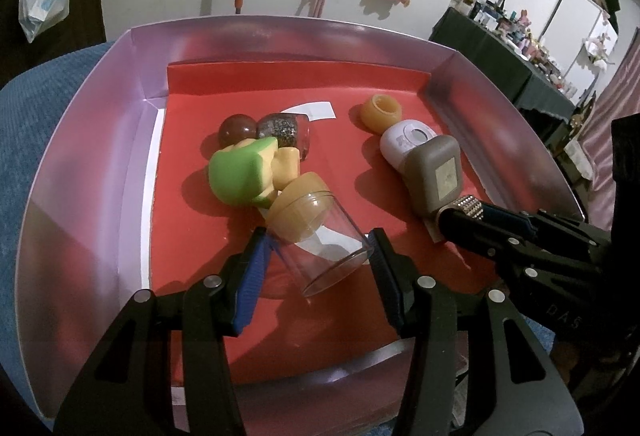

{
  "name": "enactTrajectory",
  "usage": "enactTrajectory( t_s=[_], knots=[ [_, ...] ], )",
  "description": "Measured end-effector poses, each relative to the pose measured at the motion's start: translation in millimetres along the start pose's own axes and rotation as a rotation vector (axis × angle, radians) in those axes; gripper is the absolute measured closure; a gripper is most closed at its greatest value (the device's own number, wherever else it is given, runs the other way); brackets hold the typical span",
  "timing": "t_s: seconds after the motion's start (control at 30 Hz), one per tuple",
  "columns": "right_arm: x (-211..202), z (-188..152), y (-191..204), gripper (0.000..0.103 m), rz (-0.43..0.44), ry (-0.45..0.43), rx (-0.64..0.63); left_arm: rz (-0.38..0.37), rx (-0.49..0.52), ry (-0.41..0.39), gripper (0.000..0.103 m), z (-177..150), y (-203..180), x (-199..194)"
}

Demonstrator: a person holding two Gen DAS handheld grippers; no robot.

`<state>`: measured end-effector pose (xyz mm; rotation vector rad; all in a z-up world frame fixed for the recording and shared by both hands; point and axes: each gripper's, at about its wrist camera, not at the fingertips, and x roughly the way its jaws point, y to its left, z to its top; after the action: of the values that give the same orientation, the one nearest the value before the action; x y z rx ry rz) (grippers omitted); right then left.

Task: Organize rigid objects
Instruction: 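Lower the clear cup and studded cylinder onto the red floor of the box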

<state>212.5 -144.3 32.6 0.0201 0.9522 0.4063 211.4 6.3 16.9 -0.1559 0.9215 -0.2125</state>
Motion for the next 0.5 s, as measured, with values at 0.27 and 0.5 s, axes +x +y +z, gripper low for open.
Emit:
enactTrajectory(
  t_s=[0.27, 0.5],
  knots=[
    [1.0, -0.7, -1.7, 0.069, 0.01, 0.007, 0.009, -0.001, -0.002, 0.001, 0.054, 0.1, 0.1, 0.0],
    [0.6, -1.8, -1.9, 0.069, 0.009, 0.011, 0.01, 0.009, 0.002, 0.001, 0.052, 0.7, 0.6, 0.6]
  ],
)
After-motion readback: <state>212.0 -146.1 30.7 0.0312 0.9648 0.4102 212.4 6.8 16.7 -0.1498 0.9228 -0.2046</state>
